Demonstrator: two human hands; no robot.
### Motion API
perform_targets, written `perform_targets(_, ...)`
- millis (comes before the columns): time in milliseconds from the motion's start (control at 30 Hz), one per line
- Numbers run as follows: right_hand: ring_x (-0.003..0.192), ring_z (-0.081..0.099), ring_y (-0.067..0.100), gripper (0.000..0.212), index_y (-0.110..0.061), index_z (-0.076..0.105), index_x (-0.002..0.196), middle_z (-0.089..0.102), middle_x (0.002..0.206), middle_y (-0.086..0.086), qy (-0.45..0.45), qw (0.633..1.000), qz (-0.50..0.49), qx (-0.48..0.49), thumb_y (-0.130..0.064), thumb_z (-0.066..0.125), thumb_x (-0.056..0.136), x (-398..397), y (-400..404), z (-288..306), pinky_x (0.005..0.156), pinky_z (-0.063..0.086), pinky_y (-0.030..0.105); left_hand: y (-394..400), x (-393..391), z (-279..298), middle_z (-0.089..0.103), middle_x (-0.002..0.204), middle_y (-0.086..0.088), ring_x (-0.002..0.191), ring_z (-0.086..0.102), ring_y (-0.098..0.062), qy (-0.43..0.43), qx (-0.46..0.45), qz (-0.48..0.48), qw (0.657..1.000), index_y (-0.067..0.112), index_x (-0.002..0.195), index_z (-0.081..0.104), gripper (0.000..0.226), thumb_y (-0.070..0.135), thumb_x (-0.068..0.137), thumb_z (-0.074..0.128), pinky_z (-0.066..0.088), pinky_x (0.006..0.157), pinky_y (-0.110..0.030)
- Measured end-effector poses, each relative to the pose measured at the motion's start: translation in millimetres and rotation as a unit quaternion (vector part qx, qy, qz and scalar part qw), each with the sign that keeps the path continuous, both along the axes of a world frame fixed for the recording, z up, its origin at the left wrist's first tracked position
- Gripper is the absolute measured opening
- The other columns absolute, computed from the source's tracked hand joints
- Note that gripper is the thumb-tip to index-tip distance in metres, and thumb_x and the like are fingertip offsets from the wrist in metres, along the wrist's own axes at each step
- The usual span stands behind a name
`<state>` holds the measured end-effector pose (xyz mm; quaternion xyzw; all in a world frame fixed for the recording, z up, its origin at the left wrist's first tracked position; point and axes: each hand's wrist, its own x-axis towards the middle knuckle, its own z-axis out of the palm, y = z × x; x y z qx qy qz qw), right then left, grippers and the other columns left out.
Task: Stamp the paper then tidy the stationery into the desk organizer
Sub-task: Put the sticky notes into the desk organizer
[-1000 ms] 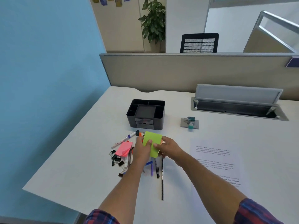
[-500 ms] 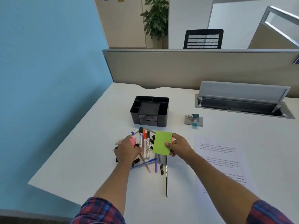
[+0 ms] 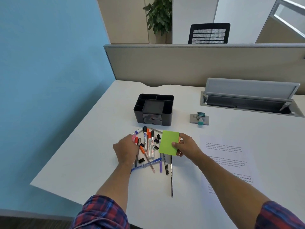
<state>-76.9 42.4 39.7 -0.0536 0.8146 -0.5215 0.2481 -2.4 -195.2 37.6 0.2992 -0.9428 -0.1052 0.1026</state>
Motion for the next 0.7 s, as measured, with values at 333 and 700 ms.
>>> perform_targets(333, 0.074, 0.071, 0.026, 0.044, -0.019, 0.044, 0.138, 0.069, 0.107, 0.017, 0.023, 0.999, -0.022, -0.020, -0.020, 0.064, 0.098, 0, -13, 1, 0.061, 0.057, 0.031, 20, -21, 9, 0.061, 0.087, -0.001, 0.077, 0.054, -0.017, 0.170, 0.395, 0.000, 0.903, 0.015, 0.090, 0.062, 0.014, 0.010, 0.098, 0.051, 0.042, 0.058, -0.026)
perform_targets(700, 0.061, 0.068, 0.026, 0.033, -0.015, 0.055, 0.131, 0.069, 0.087, 0.017, 0.012, 0.995, -0.009, -0.097, -0.018, 0.062, 0.099, 1, -10, 4, 0.062, 0.060, 0.039, 46, -29, -2, 0.056, 0.109, -0.002, 0.100, 0.058, -0.021, 0.065, 0.563, 0.016, 0.824, 0.023, 0.126, 0.046, 0.020, 0.030, 0.108, 0.039, 0.059, 0.089, -0.048)
